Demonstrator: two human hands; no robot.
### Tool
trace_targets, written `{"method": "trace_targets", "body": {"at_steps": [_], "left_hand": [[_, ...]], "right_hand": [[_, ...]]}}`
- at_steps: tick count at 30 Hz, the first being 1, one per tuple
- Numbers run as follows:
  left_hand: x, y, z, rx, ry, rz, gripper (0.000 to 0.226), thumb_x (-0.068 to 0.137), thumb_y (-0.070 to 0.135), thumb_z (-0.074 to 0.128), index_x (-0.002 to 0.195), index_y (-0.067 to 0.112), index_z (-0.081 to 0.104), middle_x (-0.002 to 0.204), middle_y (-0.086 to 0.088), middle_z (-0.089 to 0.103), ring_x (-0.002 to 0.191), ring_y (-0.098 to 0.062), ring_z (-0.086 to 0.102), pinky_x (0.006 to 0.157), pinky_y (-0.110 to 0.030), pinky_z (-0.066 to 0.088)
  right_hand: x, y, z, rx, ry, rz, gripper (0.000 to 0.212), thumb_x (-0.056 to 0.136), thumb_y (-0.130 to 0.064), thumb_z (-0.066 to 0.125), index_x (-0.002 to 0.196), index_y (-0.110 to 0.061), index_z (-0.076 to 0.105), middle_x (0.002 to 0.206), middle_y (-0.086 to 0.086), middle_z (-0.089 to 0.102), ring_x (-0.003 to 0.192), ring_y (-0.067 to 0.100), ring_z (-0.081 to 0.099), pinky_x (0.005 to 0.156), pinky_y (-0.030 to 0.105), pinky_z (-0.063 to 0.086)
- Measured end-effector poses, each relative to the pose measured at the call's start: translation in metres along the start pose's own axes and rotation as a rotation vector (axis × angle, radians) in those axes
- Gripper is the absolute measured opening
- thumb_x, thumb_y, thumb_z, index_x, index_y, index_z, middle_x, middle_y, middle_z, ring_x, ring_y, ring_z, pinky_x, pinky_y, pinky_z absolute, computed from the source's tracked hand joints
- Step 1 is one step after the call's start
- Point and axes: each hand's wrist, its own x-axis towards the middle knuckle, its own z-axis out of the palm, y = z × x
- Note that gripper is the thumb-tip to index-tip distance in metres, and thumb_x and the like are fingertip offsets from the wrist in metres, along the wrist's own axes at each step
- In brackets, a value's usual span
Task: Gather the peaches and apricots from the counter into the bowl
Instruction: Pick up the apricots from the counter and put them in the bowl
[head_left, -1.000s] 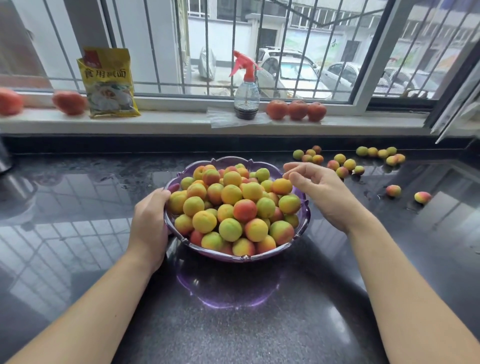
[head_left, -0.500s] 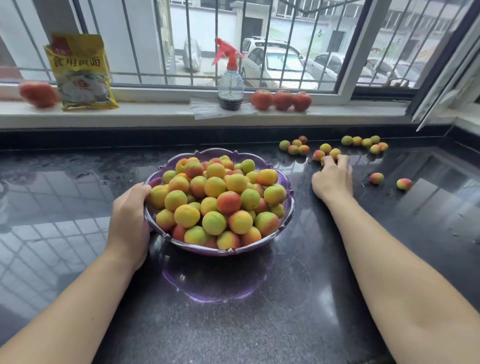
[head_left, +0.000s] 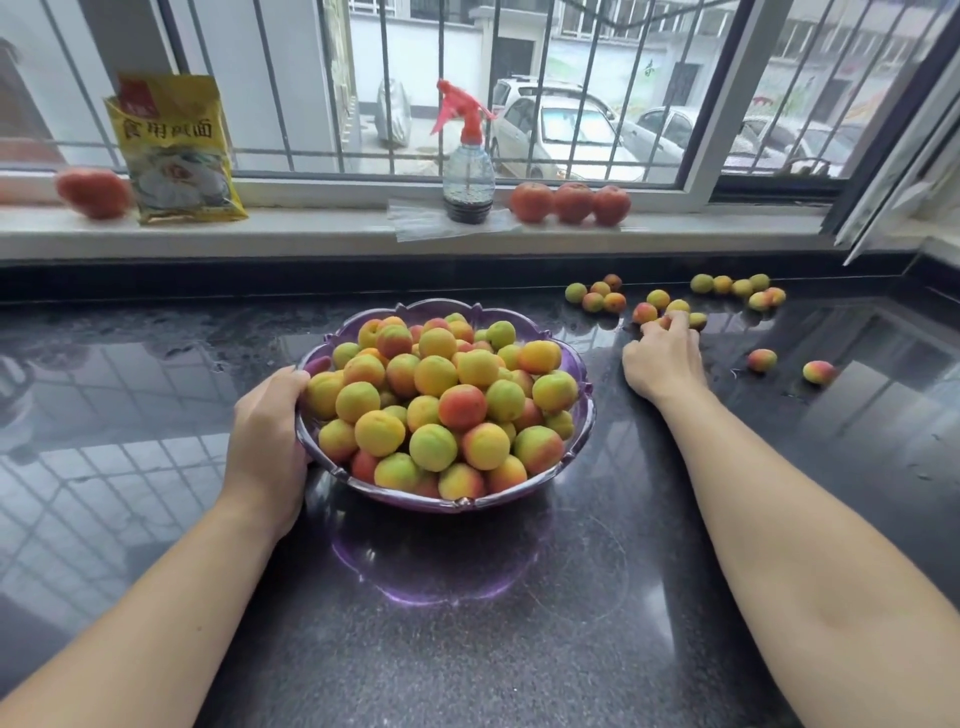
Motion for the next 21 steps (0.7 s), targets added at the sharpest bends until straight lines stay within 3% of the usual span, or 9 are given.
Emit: {"method": "trace_targets", "body": {"at_steps": [4,6,10,14,16,18,21], "left_hand": [[-0.001,0.002,0.001,-0.013,-0.014,0.01,0.054,0.086,0.035,0.056,0.106,-0.015,0.061,0.094,-0.021,0.061,0.09,-0.033,0.059,0.081,-0.048,0.047],[-0.002,0.002,0.0,-0.015,-0.01,0.015,0.055,0.087,0.034,0.056,0.108,-0.017,0.06,0.092,-0.02,0.062,0.088,-0.032,0.059,0.077,-0.045,0.048],[-0.003,0.003,0.0,-0.003,-0.021,0.007,0.054,0.087,0.035,0.056,0.109,-0.014,0.062,0.093,-0.022,0.065,0.089,-0.034,0.064,0.079,-0.047,0.051],[-0.003,0.004,0.0,0.0,-0.014,-0.003,0.056,0.087,0.036,0.056,0.109,-0.016,0.06,0.094,-0.023,0.064,0.089,-0.035,0.062,0.082,-0.053,0.049],[-0.003,0.004,0.0,0.004,-0.007,-0.007,0.053,0.088,0.036,0.056,0.107,-0.013,0.062,0.093,-0.022,0.066,0.089,-0.035,0.064,0.082,-0.052,0.05],[-0.002,0.003,0.001,0.017,0.001,-0.004,0.052,0.087,0.036,0.056,0.105,-0.012,0.064,0.092,-0.022,0.068,0.089,-0.035,0.065,0.082,-0.052,0.052],[-0.001,0.002,0.0,0.034,0.003,0.002,0.052,0.086,0.037,0.055,0.103,-0.011,0.064,0.099,-0.034,0.068,0.091,-0.036,0.066,0.084,-0.056,0.054]], "right_hand": [[-0.014,0.001,0.0,0.037,0.216,-0.171,0.024,0.091,-0.008,0.051,0.115,-0.012,0.055,0.125,0.02,0.044,0.115,0.042,0.047,0.099,0.046,0.042],[-0.022,0.001,-0.002,0.088,0.234,-0.182,0.02,0.094,-0.007,0.053,0.113,-0.013,0.052,0.12,0.021,0.047,0.109,0.043,0.051,0.093,0.046,0.044],[-0.037,-0.005,-0.012,0.305,0.11,-0.141,0.042,0.092,-0.022,0.07,0.129,-0.021,0.05,0.122,0.012,0.056,0.11,0.033,0.058,0.095,0.048,0.052],[-0.057,-0.035,-0.045,0.676,0.023,-0.29,0.027,0.088,-0.025,0.079,0.111,-0.025,0.065,0.101,0.001,0.069,0.094,0.019,0.066,0.089,0.039,0.058],[-0.07,-0.053,-0.061,0.853,-0.056,-0.389,0.024,0.089,-0.026,0.079,0.111,-0.025,0.069,0.097,-0.001,0.073,0.094,0.018,0.07,0.09,0.039,0.058],[-0.083,-0.07,-0.072,0.915,-0.135,-0.488,0.027,0.09,-0.028,0.077,0.114,-0.021,0.067,0.096,-0.003,0.075,0.095,0.015,0.071,0.09,0.035,0.056],[-0.097,-0.087,-0.076,0.817,-0.233,-0.609,0.023,0.091,-0.026,0.075,0.111,-0.017,0.067,0.097,-0.002,0.075,0.096,0.011,0.071,0.089,0.027,0.056]]}}
